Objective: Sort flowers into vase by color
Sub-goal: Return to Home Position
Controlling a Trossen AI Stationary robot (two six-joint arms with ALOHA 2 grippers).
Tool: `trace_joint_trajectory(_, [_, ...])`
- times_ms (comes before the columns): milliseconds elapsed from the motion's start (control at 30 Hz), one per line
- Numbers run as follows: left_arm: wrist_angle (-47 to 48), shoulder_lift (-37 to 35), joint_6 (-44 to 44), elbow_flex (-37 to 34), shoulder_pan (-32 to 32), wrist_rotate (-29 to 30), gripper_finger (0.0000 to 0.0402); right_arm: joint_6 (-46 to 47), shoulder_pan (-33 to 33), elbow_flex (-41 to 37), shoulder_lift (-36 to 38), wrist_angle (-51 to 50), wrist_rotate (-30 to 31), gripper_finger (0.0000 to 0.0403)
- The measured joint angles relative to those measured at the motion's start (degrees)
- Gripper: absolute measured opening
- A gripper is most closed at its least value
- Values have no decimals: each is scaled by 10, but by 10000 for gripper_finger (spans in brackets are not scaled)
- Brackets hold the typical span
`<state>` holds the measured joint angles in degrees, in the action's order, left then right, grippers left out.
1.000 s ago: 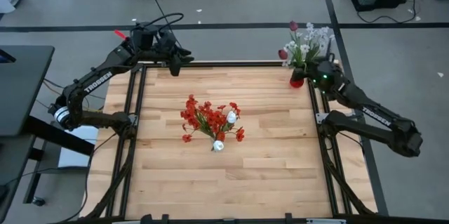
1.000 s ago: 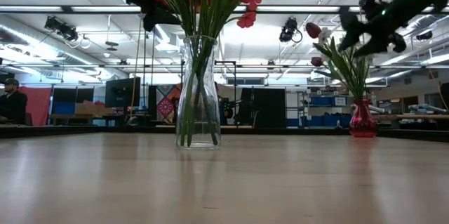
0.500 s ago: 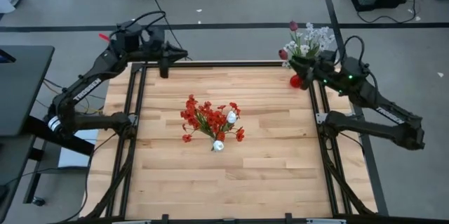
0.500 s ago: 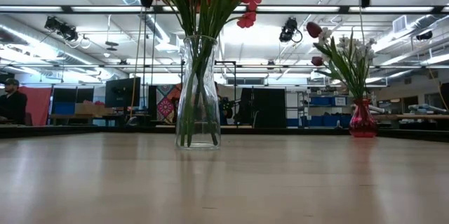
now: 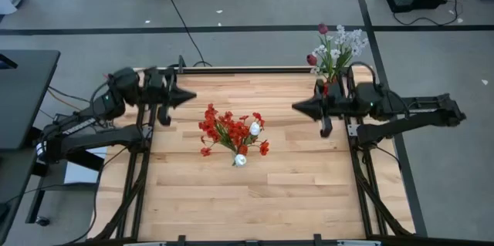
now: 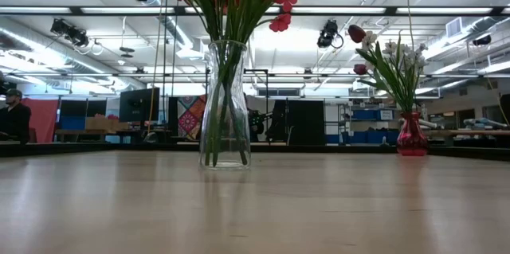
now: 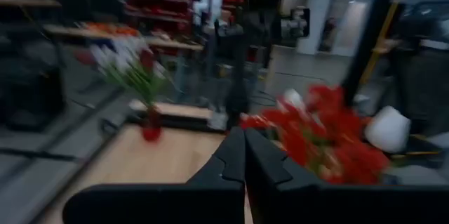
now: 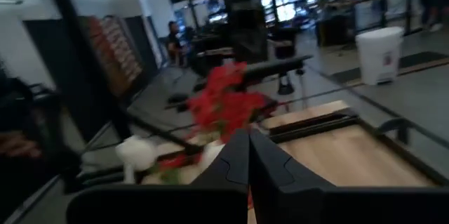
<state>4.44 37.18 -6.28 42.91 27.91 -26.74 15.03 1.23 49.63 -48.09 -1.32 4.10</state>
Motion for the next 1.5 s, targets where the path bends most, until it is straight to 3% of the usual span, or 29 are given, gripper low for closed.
trace_joint_trajectory(100, [9, -35, -50, -48, -34, 11, 2, 3, 50, 0, -3, -20, 25, 6])
trace_joint_trajectory(200, [54, -58, -83, -76, -62, 14, 1, 11, 77, 0, -2, -80, 8, 5])
trace_joint_trajectory(300, [109, -79, -46, -89, -79, 23, 1, 73, 93, 0, 7, -182, -10, 5])
trace_joint_trajectory(367, [122, -96, -16, -100, -84, 49, 1, 61, 108, -6, 17, -204, 33, 3])
trace_joint_trajectory(500, [111, -136, 8, -152, -81, 61, 1, -12, 136, -60, 68, -115, 100, 2])
trace_joint_trajectory(667, [31, -181, -23, -243, -81, 63, 0, -31, 148, -168, 161, -20, 143, 2])
trace_joint_trajectory(800, [-3, -194, -8, -274, -81, 68, 0, -23, 148, -246, 232, 39, 140, 1])
trace_joint_trajectory(1033, [0, -195, 20, -290, -82, 68, 0, -6, 148, -318, 319, 14, 139, 0])
trace_joint_trajectory(1333, [-129, -237, -1, -385, -82, 92, 0, -2, 120, -407, 364, 73, 126, 0])
trace_joint_trajectory(1500, [-128, -254, 21, -396, -81, 92, 0, -2, 91, -431, 366, 91, 111, 0])
